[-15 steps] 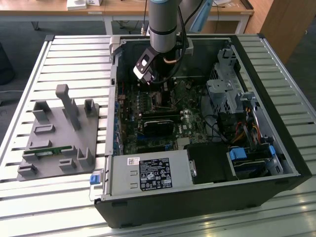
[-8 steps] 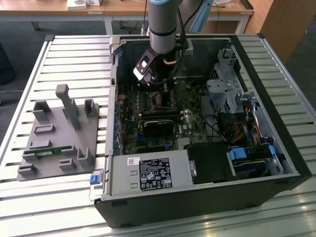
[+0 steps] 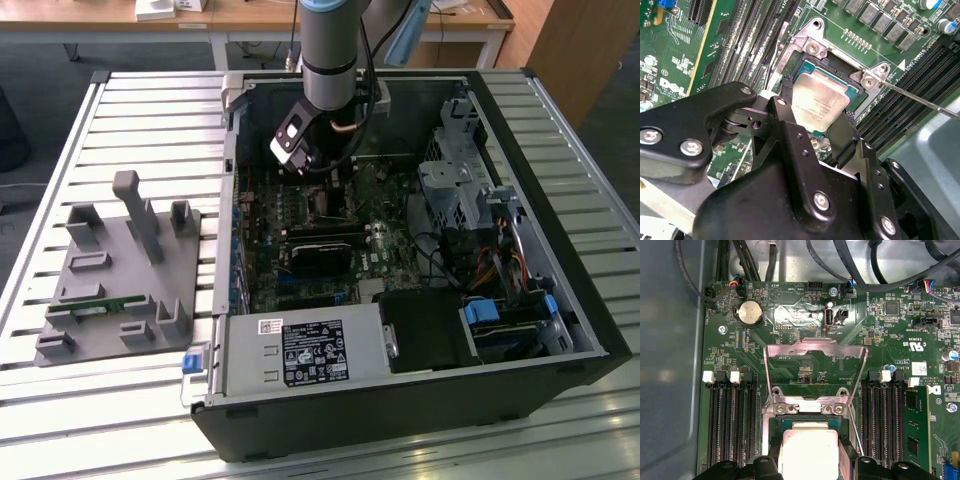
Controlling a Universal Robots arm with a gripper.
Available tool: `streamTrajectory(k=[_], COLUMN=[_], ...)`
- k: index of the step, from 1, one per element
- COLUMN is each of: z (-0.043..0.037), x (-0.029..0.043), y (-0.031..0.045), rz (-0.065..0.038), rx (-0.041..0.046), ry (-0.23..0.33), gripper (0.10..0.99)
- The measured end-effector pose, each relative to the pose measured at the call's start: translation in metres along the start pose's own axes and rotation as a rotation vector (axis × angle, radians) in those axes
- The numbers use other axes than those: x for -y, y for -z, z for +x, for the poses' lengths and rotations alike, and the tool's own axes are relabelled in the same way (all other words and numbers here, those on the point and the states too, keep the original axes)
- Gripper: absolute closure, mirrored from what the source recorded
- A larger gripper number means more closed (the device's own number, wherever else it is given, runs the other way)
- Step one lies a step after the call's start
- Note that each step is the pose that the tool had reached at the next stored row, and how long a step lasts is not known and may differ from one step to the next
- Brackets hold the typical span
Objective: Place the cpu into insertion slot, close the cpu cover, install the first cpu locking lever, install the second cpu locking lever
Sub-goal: 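Place the cpu into insertion slot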
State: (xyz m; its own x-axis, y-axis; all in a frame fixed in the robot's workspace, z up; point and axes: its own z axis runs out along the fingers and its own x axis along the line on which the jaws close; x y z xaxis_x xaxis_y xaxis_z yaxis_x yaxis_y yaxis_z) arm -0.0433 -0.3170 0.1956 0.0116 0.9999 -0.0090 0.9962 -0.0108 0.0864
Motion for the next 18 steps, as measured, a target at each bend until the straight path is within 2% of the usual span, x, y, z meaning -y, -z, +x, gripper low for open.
streamTrajectory(k=[7,8,14,18], z=[0.0000,0.0000,0.0001,0.0000], x=[0.0000,0.0000,0.0000,-0.0004], y=[-0.0001,-0.0001,0.0000,0.0047], rz=[0.000,0.000,0.000,0.000], rx=[0.0004,0.0004,0.0009,0.0007], ry=[0.000,0.000,0.000,0.000], gripper=[0.545,0.482,0.482,0.482])
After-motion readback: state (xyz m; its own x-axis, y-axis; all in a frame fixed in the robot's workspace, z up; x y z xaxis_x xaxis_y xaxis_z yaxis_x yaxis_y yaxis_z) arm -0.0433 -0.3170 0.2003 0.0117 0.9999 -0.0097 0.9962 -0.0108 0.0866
